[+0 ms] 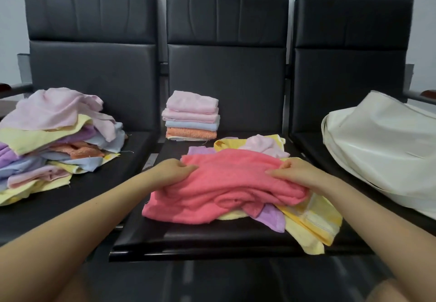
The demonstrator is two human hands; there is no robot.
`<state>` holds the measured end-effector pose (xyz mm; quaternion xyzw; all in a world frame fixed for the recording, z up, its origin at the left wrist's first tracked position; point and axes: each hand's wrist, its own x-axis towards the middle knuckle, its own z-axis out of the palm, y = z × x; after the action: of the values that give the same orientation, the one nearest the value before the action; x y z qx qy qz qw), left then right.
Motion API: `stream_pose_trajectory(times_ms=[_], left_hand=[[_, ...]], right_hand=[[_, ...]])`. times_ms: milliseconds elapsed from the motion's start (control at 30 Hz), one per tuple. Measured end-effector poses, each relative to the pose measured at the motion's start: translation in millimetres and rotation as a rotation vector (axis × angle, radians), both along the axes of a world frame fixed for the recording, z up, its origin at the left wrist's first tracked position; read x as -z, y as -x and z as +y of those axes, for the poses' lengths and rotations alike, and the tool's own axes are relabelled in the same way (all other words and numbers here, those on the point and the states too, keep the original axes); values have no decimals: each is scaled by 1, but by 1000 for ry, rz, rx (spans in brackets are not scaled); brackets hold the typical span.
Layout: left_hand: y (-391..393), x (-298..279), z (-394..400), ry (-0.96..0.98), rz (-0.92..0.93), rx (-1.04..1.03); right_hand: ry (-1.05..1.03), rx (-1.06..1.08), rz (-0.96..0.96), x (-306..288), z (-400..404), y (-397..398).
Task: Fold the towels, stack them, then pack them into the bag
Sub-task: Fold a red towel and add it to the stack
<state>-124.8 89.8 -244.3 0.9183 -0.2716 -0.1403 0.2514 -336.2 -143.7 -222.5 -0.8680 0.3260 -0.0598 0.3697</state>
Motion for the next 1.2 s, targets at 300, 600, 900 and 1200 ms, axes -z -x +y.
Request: stream_pose_trajectory(times_ms=[300, 600, 900, 1200], left_hand=[[-27, -1, -28, 167, 156, -163], [-37, -39, -34, 1118, 383, -247], [-41, 2, -5, 848, 747, -285], [-41, 3, -9, 414, 256, 63]], right_hand=[[32, 121, -80, 6, -13, -33], [295, 200, -786, -30, -17, -49], [105, -306, -206, 4, 20, -32], [163, -345, 48, -16, 29, -32]])
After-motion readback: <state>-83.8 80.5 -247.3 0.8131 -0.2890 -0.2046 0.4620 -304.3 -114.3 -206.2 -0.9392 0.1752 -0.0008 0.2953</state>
